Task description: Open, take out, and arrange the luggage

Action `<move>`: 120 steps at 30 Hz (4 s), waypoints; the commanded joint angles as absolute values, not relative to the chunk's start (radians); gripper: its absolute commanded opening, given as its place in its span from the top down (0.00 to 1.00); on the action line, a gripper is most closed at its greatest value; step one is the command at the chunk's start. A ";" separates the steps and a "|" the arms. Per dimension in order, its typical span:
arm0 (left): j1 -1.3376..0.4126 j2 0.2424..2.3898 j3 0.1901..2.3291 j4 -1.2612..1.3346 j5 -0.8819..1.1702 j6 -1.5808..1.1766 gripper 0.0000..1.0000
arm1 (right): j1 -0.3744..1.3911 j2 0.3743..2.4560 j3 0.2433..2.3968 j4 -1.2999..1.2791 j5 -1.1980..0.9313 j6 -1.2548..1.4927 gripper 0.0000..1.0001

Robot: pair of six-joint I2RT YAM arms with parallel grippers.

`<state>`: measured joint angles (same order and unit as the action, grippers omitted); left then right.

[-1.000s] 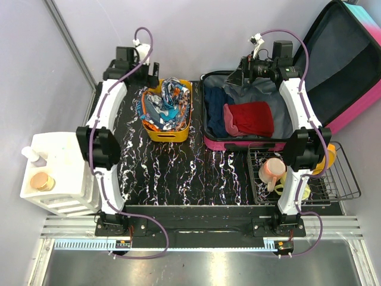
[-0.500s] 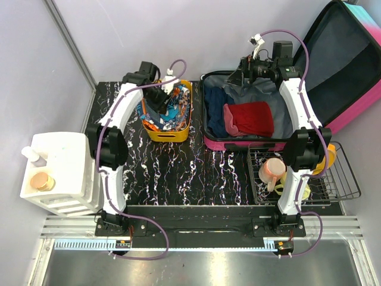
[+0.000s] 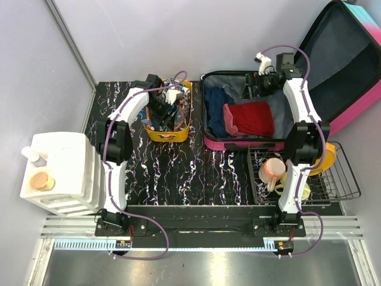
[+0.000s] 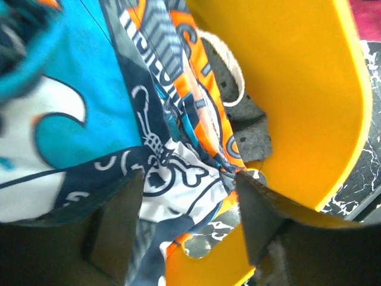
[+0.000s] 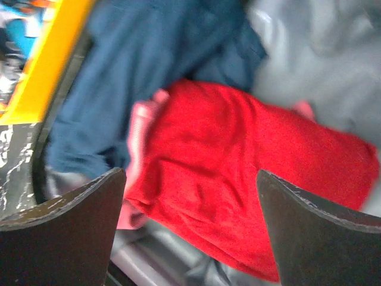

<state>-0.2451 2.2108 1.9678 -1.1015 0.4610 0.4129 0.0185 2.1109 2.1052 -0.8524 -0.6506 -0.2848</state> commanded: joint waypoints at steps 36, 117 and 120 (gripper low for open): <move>-0.219 2.010 2.180 -0.873 0.635 0.357 0.09 | -0.184 2.278 2.192 -0.904 -0.805 -0.276 1.00; -0.221 2.000 2.125 -0.733 0.670 0.241 0.06 | 0.038 2.040 1.652 -0.637 -0.577 -1.048 0.66; -0.221 2.002 2.125 -0.729 0.675 0.235 0.06 | 0.040 2.023 1.646 -0.637 -0.613 -1.043 0.90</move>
<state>-0.2184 2.0266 2.1048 -0.7685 0.6342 0.2523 0.0326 2.0602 1.6489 -0.6727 -0.5980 -1.0431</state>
